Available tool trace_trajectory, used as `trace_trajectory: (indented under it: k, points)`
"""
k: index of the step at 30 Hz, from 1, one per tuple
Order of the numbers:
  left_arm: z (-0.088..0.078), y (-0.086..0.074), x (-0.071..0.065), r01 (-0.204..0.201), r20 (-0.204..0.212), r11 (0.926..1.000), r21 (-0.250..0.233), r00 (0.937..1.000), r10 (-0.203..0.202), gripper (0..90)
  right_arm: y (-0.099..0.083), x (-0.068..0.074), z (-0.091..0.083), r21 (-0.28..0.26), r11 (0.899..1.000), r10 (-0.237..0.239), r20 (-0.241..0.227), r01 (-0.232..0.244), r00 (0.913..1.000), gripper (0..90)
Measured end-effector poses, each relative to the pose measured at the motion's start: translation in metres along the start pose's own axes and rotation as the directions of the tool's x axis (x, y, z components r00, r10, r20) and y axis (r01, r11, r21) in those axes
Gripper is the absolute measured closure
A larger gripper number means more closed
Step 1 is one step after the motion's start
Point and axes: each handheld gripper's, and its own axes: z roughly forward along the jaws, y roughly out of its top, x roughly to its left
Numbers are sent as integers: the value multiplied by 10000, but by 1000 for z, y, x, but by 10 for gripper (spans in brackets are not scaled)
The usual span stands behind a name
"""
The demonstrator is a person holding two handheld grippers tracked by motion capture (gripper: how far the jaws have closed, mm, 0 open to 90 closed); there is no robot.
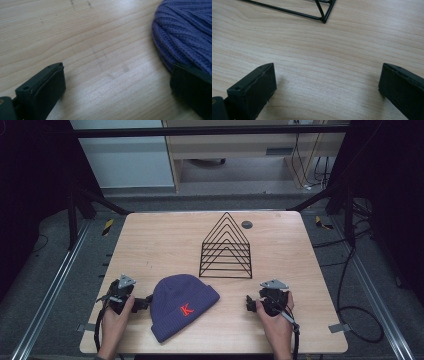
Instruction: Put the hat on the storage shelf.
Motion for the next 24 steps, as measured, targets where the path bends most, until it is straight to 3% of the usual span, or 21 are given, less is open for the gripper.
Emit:
trace_trajectory:
  k: [5, 9, 13, 15, 17, 19, 21, 24]
  points:
    - [0, 0, -1, 77, -87, 10000, 37, 9999, -76, 0, 0, 1, 0, 10, 9999, -149, -155, 149, 9998, 15]
    - [-2, 0, 3, -178, 206, 9998, 72, 9996, 177, 3, 0, 2, 0, 17, 9995, -302, -353, 303, 9989, 15]
    - [-12, 4, 5, -384, 222, 9992, 106, 9990, 381, 60, 0, 2, 0, 7, 9988, -481, -574, 483, 9972, 15]
    - [-28, 12, 7, -525, 10, 9986, -11, 9986, 525, 59, 1, 1, 0, -2, 9980, -623, -771, 624, 9951, 20]
    - [-37, 16, 8, -440, 213, 9990, 85, 9988, 438, 70, 1, -1, 0, -23, 9962, -872, -949, 873, 9917, 55]
    - [-44, 21, 8, -377, 476, 9991, 196, 9982, 367, 96, 5, -2, -3, 13, 9939, -1096, -1192, 1105, 9868, 171]
    - [-49, 25, 8, -347, 723, 9990, 288, 9968, 326, 103, 11, 0, -10, -173, 9893, -1460, -1160, 1450, 9825, 153]
    - [-52, 33, 2, -437, 993, 9968, 669, 9944, 369, 110, 26, 8, -23, -501, 9821, -1875, -1605, 1818, 9691, 202]
